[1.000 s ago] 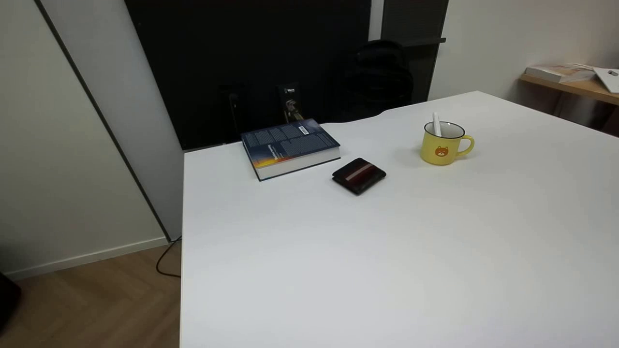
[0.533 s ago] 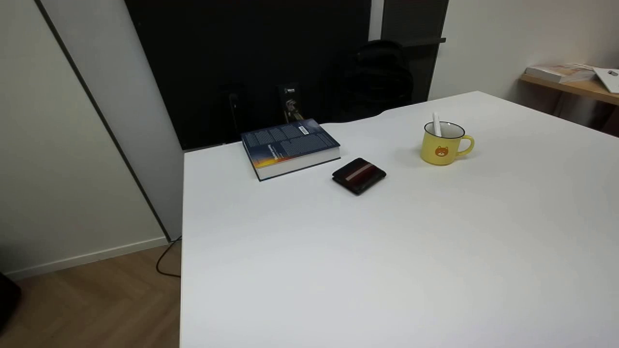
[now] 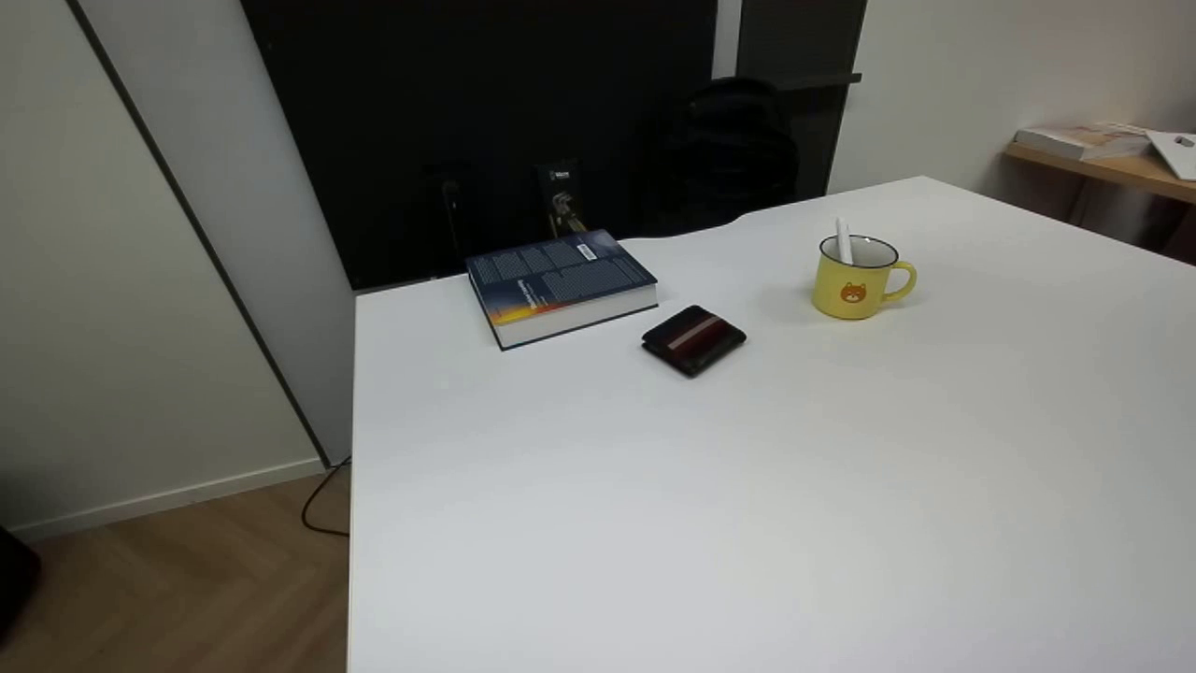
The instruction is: Remove the marker from the yellow cup.
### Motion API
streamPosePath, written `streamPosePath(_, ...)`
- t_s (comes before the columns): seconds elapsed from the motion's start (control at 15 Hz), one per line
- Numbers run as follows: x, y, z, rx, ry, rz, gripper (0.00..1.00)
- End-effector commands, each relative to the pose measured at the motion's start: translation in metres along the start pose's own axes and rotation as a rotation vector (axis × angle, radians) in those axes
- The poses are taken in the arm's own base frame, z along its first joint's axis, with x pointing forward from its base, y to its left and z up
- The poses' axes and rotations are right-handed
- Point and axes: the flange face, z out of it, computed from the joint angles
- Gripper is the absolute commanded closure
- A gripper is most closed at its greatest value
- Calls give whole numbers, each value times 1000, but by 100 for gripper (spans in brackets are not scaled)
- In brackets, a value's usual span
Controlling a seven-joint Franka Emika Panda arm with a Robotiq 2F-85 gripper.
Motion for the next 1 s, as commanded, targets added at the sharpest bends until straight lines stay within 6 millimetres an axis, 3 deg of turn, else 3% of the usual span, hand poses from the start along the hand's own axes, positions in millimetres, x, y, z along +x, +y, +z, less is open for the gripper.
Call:
streamPosePath(0.0, 28, -15, 21, 16, -21, 12, 0)
streamPosePath(0.93, 132, -41, 142, -30, -169, 66, 0)
